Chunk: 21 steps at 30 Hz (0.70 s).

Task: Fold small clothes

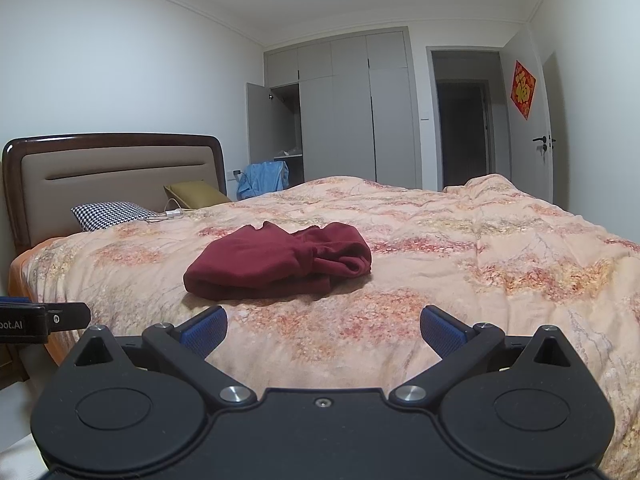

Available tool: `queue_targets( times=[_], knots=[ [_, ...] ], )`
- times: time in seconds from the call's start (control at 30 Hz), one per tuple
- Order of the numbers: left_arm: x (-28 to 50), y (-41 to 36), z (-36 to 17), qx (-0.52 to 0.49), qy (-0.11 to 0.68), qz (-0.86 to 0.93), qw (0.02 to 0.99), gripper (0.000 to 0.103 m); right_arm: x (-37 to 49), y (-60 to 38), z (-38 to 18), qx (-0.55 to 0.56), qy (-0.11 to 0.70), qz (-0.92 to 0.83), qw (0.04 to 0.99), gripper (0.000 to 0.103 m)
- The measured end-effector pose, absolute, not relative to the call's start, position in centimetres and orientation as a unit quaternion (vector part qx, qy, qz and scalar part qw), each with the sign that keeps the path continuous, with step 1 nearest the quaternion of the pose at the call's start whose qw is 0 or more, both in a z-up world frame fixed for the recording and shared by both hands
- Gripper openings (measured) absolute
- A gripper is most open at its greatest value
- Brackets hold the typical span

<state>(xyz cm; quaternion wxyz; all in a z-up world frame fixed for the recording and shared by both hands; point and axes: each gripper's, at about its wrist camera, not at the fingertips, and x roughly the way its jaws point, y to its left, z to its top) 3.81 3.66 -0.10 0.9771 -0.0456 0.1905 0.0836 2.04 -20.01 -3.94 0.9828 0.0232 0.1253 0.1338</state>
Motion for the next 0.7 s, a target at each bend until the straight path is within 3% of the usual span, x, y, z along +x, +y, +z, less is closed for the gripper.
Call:
queue_targets(
  times=[0.7],
  knots=[
    [3.19, 3.44, 0.24, -0.039, 0.179, 0.064, 0.981, 0.103, 2.02, -19.98, -4.05, 0.022, 0.129, 0.134, 0.982, 0.102]
  ],
)
